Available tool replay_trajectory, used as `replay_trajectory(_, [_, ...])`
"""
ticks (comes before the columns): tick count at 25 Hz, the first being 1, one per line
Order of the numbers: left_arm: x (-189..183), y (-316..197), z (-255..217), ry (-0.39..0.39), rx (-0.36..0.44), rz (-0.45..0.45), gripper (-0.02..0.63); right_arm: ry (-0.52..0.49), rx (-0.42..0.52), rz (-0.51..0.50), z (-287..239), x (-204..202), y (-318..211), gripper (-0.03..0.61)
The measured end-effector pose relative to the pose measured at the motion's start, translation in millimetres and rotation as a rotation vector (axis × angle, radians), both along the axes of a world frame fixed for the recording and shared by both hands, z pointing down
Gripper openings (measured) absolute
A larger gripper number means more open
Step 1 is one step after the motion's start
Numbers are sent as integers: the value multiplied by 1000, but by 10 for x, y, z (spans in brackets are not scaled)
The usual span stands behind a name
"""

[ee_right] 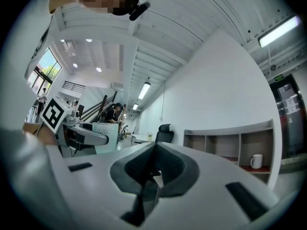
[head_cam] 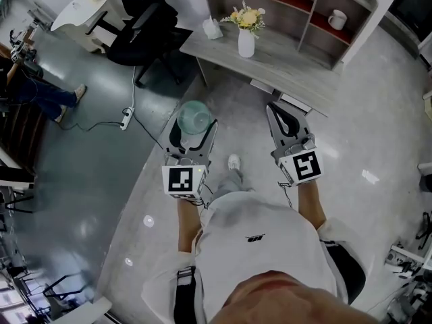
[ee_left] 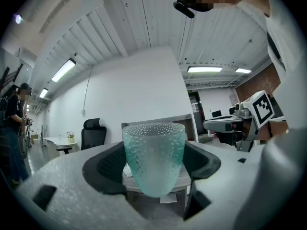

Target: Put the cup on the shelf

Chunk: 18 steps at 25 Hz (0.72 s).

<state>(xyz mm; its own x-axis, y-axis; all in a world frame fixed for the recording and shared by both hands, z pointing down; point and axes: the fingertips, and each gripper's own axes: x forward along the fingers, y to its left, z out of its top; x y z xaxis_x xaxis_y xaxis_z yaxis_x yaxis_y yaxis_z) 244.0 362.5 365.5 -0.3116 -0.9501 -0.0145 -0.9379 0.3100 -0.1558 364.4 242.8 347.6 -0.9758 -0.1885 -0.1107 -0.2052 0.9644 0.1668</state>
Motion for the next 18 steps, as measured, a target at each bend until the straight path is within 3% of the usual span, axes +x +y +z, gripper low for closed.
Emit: replay_trajectory(18, [-958,-684,73,13,-20,58,368,21,-13,65,24,-918,-645,28])
